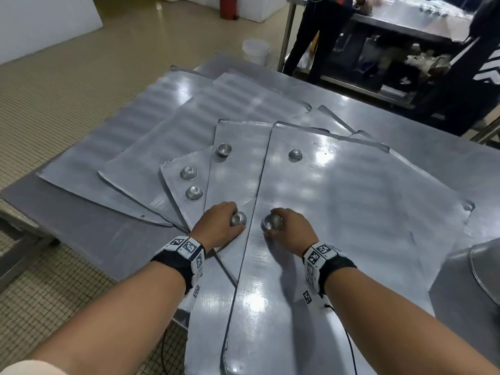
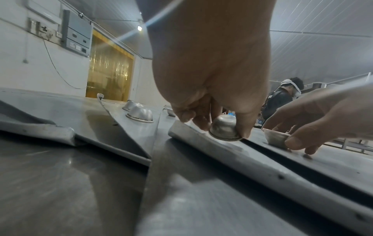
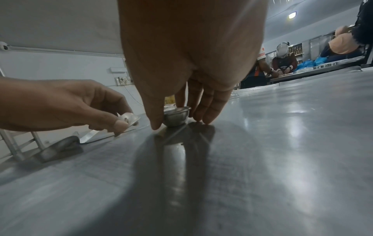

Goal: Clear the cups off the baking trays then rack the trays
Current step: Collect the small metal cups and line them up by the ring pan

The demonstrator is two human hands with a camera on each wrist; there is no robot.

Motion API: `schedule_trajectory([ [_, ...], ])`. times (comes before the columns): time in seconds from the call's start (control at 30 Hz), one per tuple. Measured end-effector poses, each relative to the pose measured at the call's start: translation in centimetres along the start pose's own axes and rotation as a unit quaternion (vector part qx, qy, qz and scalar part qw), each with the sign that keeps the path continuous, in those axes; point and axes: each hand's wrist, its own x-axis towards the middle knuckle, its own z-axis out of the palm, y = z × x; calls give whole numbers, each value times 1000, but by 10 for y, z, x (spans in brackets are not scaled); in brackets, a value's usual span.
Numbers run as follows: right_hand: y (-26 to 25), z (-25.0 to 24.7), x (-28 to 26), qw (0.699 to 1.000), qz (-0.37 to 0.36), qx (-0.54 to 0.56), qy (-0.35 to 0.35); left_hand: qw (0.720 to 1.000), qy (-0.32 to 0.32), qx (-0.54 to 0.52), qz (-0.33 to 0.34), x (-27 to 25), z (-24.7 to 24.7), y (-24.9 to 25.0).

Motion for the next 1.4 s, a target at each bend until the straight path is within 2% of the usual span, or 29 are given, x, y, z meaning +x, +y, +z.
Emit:
schedule_trajectory([
  [0.17, -1, 1, 0, 1000, 3, 5, -2, 999, 12, -47, -4, -4, 1, 1],
  [0.6, -3, 1, -3, 1000, 14, -7, -11, 999, -3, -41, -3, -9, 4, -8],
  [0.93, 2, -2, -22, 1000, 14, -12, 2, 999, -6, 5, -40, -8, -1, -4],
  [1.13, 31, -24, -48, 1000, 24, 18, 7, 1000, 6, 8, -2, -6, -2, 45],
  [1.4, 94, -68, -121, 997, 39, 45, 58, 997, -38, 10, 68, -20, 34, 147],
])
